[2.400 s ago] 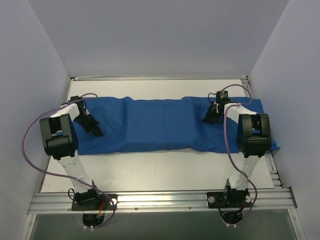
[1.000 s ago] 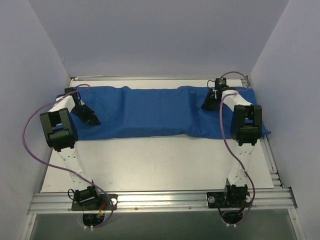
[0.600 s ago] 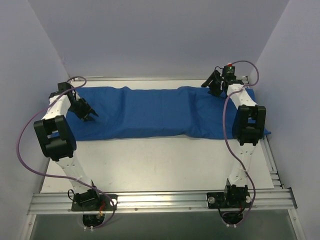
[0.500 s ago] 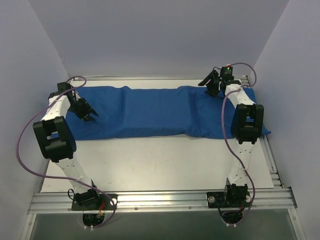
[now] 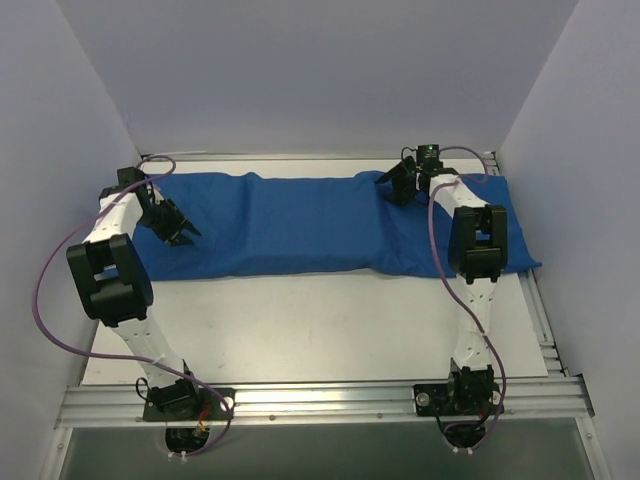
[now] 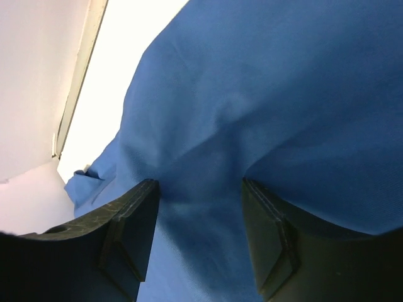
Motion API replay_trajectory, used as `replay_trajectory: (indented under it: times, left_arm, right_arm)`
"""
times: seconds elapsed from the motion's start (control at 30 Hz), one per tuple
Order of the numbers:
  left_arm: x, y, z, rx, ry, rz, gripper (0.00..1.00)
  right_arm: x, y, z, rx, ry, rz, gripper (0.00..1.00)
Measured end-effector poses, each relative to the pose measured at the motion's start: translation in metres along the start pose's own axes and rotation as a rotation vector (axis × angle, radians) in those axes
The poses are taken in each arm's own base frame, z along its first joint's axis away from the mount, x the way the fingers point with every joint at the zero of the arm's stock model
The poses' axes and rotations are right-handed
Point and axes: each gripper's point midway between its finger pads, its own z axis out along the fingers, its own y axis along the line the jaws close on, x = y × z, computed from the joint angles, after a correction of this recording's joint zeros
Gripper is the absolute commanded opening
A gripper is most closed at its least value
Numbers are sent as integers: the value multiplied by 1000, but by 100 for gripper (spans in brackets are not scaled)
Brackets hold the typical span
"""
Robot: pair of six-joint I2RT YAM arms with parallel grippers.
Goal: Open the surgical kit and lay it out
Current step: Open the surgical kit at the center of the board.
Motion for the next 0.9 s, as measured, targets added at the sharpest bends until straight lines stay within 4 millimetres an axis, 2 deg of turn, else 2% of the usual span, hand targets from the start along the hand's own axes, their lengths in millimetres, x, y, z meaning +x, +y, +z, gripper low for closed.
replay_trajectory:
  times: [0.17,0.3,0.43,0.53,0.8,0.9]
  left_arm:
    - [0,-2,-4,4,-8,4,43]
    - [-1,-4,-8,10,-17,9,42]
    - [0,-5,-11,13,-21,12,42]
    - [0,-5,-11,13,-22,13,43]
    - [1,-5,-12,11,-20,14,42]
    - [1,-5,-13,12,-22,15,43]
  right_arm:
    - [2,-7,7,4,27,54,40]
    - [6,-10,13,2,45,82,21]
    - [6,-9,15,-10,48,92,13]
    - [6,-7,15,-19,48,85,0]
    - [4,-2,14,-44,42,53,0]
    - [1,3,7,-54,34,27,0]
